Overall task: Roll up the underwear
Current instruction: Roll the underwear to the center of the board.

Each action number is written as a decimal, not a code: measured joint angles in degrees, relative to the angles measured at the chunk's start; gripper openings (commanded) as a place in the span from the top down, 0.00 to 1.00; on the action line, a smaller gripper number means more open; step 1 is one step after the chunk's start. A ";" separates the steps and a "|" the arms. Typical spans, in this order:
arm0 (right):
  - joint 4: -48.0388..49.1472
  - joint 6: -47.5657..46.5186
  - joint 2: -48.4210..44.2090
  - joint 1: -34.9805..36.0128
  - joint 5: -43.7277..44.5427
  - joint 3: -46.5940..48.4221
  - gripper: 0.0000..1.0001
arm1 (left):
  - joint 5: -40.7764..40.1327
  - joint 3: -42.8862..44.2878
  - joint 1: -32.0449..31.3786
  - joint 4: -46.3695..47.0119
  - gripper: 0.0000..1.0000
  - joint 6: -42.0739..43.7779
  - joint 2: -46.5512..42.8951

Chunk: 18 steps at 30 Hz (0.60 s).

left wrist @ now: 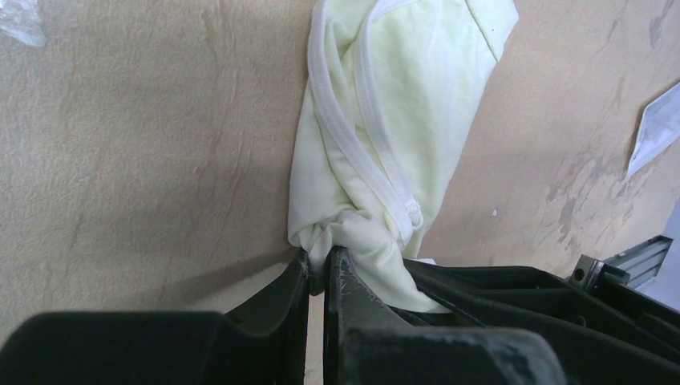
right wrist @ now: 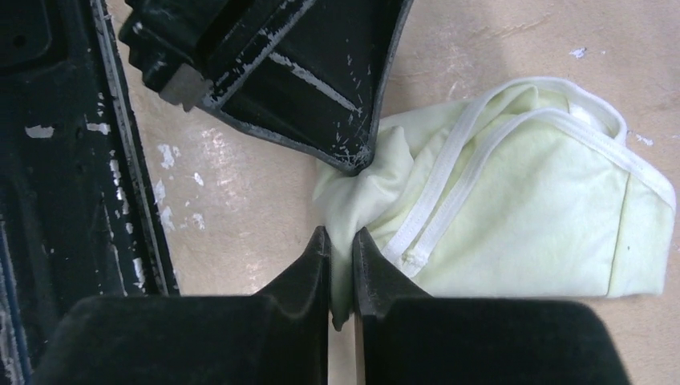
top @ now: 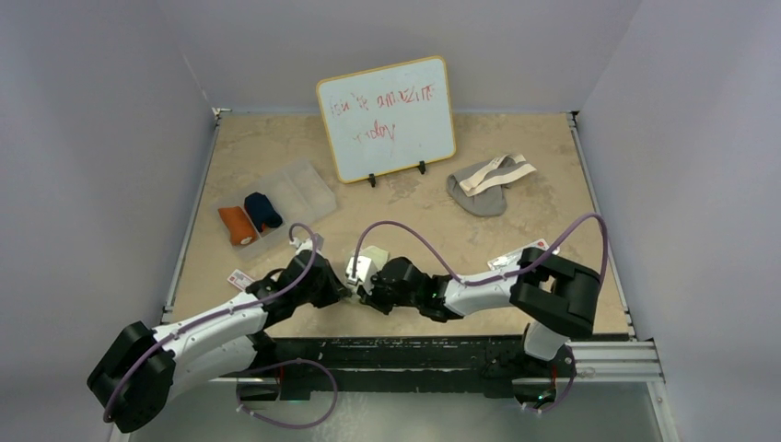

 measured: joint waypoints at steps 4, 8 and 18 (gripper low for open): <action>1.75 1.27 -0.90 -0.22 -1.70 -1.68 0.95 | -0.02 0.00 -0.28 -1.22 0.62 0.35 -1.73; 4.31 5.40 -0.68 -3.04 -8.15 -2.82 0.95 | -0.90 -0.52 -0.28 -4.00 0.50 0.44 -7.45; 11.37 9.90 0.76 -9.05 -19.91 -6.84 0.94 | 0.17 -3.17 -0.26 -5.29 0.39 5.05 -22.14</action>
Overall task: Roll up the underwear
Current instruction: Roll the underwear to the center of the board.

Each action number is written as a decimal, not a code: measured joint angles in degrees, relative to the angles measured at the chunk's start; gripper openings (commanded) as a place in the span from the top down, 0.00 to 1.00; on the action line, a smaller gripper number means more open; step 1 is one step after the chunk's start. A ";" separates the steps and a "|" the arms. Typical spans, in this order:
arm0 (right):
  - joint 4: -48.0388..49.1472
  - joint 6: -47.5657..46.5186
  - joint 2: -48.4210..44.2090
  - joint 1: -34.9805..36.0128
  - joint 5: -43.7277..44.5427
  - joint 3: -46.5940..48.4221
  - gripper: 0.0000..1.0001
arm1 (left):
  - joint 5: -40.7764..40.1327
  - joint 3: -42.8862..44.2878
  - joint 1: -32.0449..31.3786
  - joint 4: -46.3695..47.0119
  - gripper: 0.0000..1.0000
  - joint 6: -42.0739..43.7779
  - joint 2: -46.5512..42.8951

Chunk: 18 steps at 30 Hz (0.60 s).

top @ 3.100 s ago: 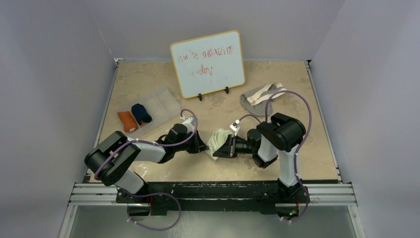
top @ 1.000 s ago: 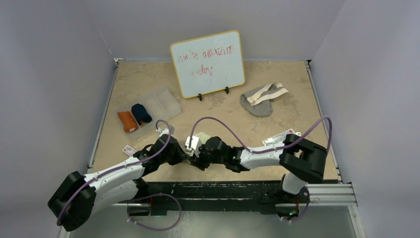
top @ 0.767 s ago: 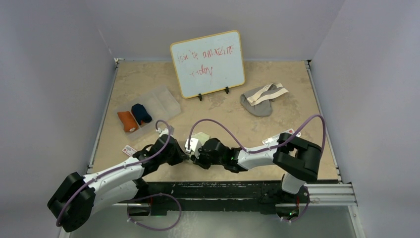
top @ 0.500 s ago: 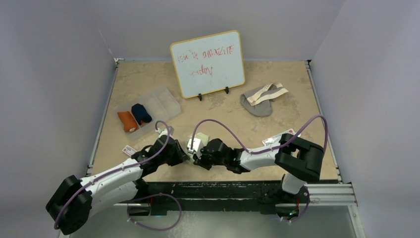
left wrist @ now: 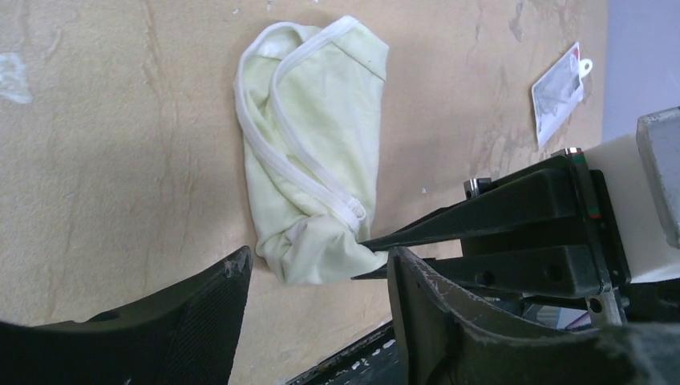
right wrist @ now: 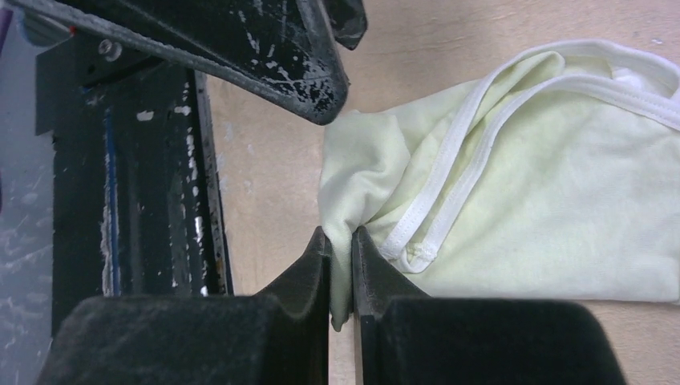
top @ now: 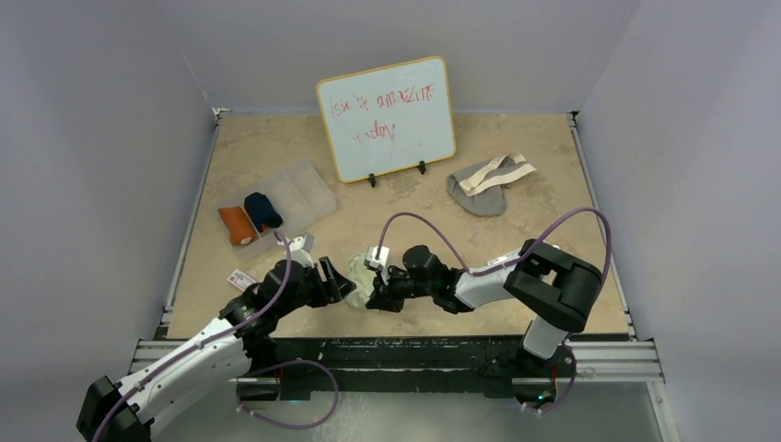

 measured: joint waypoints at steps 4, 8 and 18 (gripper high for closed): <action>0.57 -1.81 0.00 -0.42 -2.67 -0.57 0.94 | 2.01 0.00 0.00 2.36 0.39 1.46 3.74; 1.62 -3.52 0.00 -0.66 -4.57 -1.31 0.94 | 3.85 0.00 0.00 5.44 0.44 0.79 11.26; 3.43 -5.75 0.00 -0.72 -5.70 -1.97 0.92 | 4.63 0.07 0.00 9.57 0.48 -5.27 18.12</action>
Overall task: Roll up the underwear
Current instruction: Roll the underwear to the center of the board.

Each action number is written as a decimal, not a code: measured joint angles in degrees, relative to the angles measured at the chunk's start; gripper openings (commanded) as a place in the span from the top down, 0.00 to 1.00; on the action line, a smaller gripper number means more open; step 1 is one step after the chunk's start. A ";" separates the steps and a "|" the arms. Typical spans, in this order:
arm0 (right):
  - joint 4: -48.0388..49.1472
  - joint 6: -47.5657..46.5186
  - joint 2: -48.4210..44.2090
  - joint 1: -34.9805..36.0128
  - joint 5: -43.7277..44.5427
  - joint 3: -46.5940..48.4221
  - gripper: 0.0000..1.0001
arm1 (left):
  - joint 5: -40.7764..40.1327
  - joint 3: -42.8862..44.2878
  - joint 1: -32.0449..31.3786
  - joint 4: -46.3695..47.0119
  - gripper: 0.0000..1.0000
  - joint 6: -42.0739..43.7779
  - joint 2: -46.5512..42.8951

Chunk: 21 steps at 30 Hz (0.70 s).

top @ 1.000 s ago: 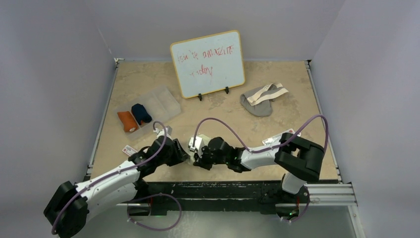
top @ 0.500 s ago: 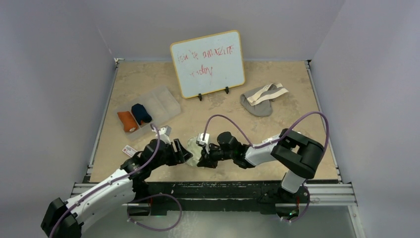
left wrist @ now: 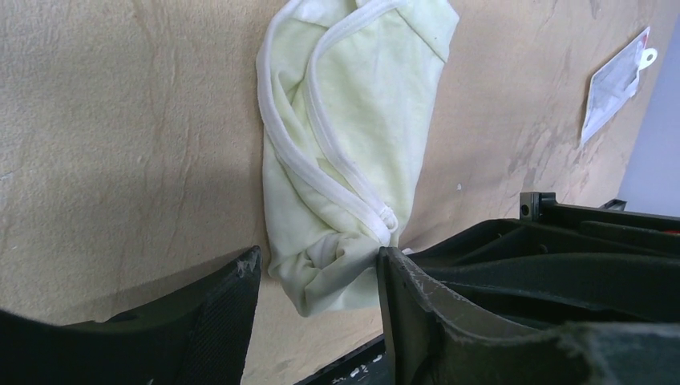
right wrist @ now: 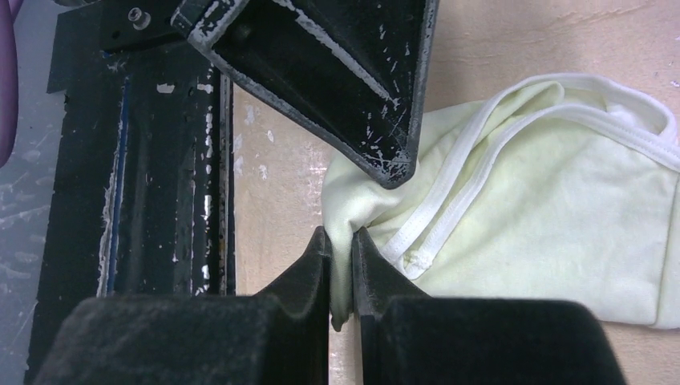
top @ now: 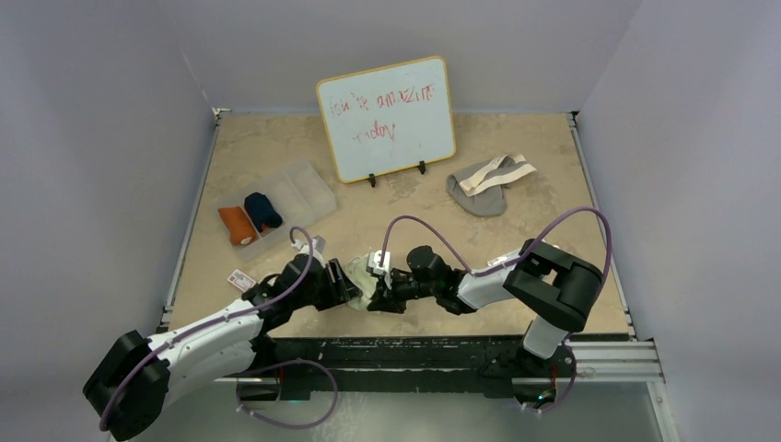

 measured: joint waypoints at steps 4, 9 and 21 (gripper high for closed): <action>0.61 -1.68 0.00 0.00 0.00 -0.35 0.92 | -0.70 0.00 0.00 0.15 0.49 -1.33 0.35; 0.70 -2.89 0.00 0.02 0.00 -0.35 0.91 | -1.36 0.13 0.00 0.48 0.60 -2.97 1.68; 0.52 -3.80 0.46 0.00 -0.11 -0.09 0.87 | -2.19 1.73 -0.02 1.11 1.00 -4.28 6.38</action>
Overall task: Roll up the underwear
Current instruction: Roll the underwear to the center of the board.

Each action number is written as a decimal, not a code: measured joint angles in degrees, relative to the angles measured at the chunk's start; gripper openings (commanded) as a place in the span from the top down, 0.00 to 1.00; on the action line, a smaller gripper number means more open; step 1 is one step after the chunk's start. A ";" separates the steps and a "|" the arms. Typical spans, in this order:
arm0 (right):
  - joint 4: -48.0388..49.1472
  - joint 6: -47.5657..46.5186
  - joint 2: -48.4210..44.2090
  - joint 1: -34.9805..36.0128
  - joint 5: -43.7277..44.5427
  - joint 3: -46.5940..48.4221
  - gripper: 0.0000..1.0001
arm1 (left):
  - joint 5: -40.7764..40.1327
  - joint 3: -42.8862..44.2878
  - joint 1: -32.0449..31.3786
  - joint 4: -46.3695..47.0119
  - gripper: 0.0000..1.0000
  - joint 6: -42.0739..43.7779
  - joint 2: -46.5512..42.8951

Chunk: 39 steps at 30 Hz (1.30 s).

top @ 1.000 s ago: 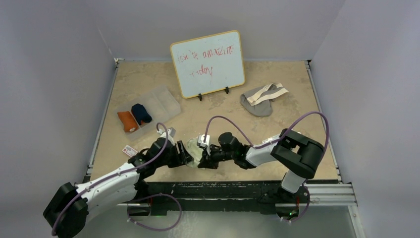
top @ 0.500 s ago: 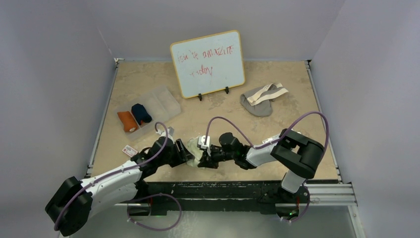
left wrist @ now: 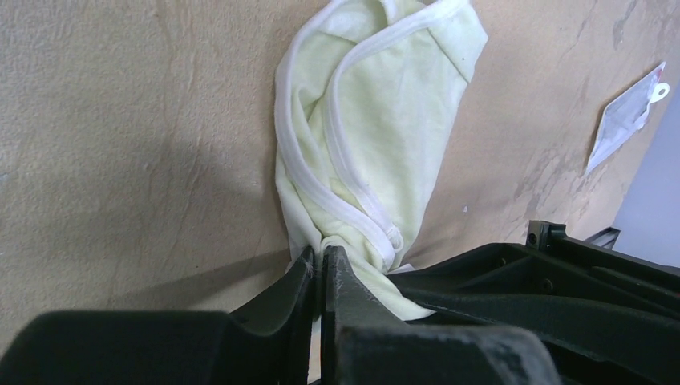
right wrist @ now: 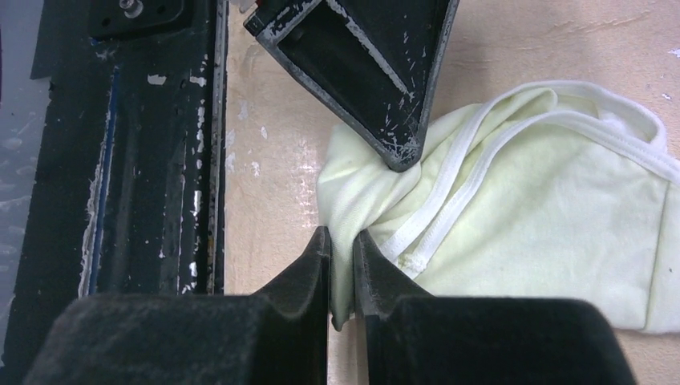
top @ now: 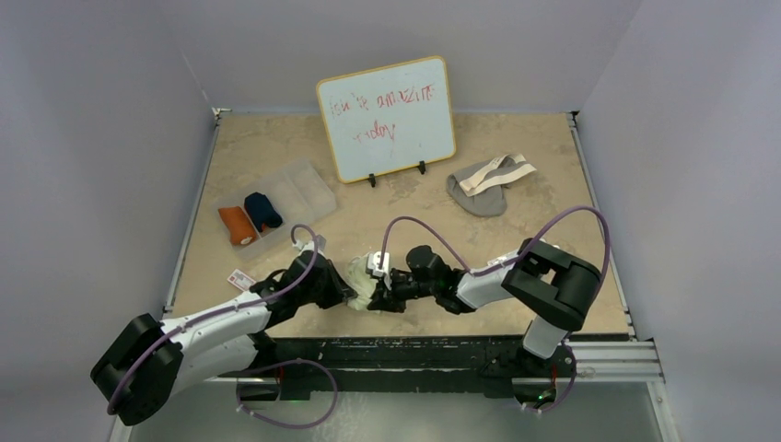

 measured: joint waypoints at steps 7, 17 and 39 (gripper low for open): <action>-2.03 5.97 2.36 -2.05 -4.46 3.39 0.79 | -0.68 0.20 0.02 -0.94 1.00 -0.02 -0.20; 6.34 20.11 8.59 -8.74 -15.37 3.52 0.88 | -2.51 0.15 -0.11 -7.37 0.85 -0.68 -8.13; 2.86 32.37 15.04 -10.95 -22.43 8.76 0.84 | 4.07 -9.94 0.02 -2.86 0.40 0.57 -23.28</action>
